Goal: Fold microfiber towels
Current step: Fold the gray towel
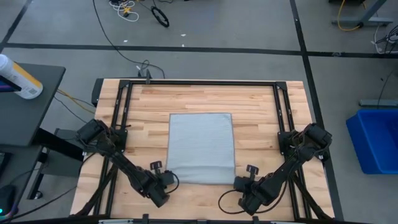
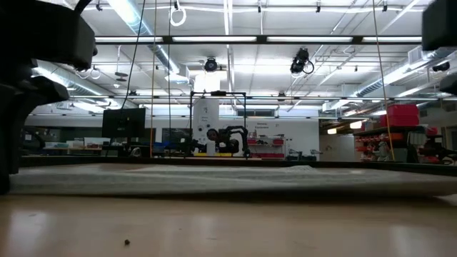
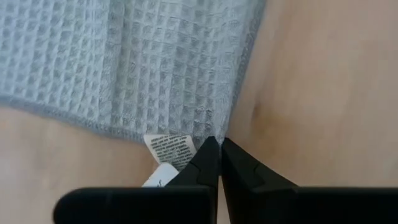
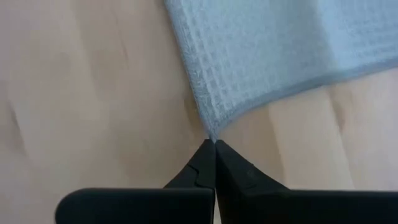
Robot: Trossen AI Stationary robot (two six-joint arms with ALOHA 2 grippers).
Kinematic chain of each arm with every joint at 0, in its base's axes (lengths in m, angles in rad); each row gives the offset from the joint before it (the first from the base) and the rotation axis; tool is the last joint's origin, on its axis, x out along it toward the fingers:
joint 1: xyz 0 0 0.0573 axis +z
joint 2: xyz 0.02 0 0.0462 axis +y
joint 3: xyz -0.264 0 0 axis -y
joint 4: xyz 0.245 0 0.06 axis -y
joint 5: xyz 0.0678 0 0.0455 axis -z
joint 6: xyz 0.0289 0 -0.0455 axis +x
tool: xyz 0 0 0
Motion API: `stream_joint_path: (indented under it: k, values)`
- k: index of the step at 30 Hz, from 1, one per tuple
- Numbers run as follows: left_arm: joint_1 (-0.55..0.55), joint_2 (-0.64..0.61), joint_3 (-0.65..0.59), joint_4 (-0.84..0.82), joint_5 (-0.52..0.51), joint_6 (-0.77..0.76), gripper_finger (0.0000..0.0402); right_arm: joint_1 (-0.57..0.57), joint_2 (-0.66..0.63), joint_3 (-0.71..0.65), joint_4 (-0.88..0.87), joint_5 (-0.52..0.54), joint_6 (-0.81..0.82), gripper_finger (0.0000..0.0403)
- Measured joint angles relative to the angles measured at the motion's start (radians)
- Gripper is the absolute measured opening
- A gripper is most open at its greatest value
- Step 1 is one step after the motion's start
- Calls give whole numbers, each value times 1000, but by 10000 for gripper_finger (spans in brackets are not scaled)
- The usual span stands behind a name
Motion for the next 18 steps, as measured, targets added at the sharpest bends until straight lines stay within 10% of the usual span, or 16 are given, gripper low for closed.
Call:
stream_joint_path:
  k: [18]
  values:
    - [-27, 5, 209, -357, -107, -41, 6, 8, -4, 17, -55, 64, 19, 0]
